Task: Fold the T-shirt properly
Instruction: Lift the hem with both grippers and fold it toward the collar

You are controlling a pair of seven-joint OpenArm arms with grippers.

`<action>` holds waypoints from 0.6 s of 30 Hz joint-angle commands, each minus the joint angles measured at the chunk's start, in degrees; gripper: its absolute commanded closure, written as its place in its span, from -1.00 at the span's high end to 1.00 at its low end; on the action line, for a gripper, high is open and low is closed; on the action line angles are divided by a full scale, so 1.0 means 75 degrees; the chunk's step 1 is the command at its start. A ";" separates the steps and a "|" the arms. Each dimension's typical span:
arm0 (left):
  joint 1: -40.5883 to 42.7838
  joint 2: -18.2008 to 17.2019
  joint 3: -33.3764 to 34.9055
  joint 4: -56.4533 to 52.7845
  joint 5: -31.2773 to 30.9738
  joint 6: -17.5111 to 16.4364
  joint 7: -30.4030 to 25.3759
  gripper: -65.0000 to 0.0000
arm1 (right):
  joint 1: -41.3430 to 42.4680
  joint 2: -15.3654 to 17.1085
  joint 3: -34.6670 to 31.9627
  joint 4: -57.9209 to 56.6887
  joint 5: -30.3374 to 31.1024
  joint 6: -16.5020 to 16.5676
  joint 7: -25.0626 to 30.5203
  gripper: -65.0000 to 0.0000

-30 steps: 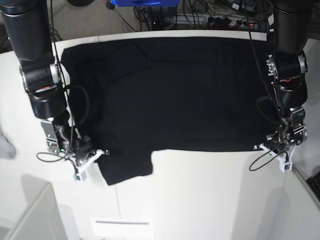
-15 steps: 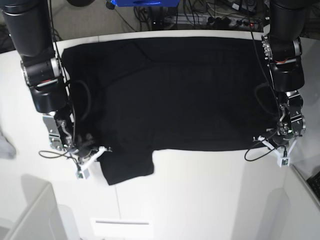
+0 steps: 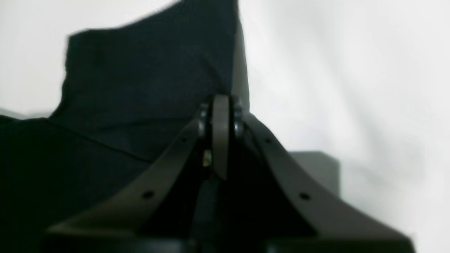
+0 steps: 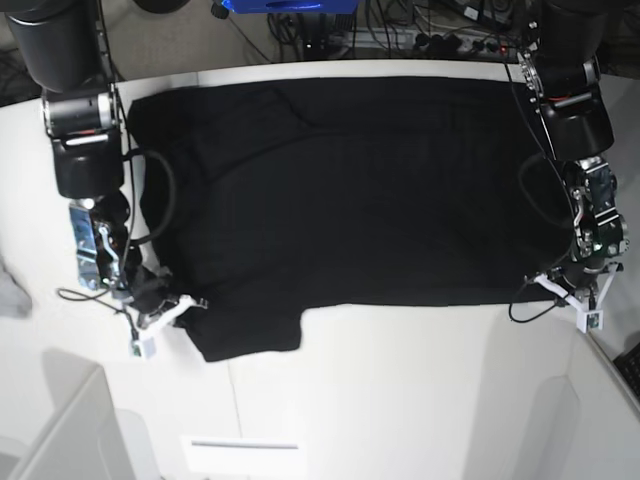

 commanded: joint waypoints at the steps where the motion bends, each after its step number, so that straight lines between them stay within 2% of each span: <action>1: -0.0121 -0.0150 -0.0080 0.0186 0.0009 0.0043 -0.0162 -1.00 | 0.0202 0.0069 0.0066 0.0286 0.0061 0.0010 0.0102 -1.00; 5: 0.0090 -0.0068 -0.0127 0.0713 -0.0003 0.0043 -0.0010 -1.00 | -0.0009 0.0140 0.0090 0.0779 0.0061 -0.0001 -0.0156 -1.00; 8: 0.0231 -0.0032 -0.0127 0.1123 -0.0027 0.0043 0.0177 -1.00 | -0.0232 0.0140 0.0559 0.1107 0.0061 -0.0001 -0.0367 -1.00; 14: 0.0641 -0.0103 -0.0127 0.1733 -0.1070 0.0043 0.0330 -1.00 | -0.0478 0.0140 0.0992 0.1517 0.0061 -0.0001 -0.0695 -1.00; 18: 0.0758 -0.0103 -0.0127 0.2038 -0.1269 0.0043 0.0611 -1.00 | -0.0619 0.0140 0.1028 0.1763 0.0061 -0.0001 -0.0929 -1.00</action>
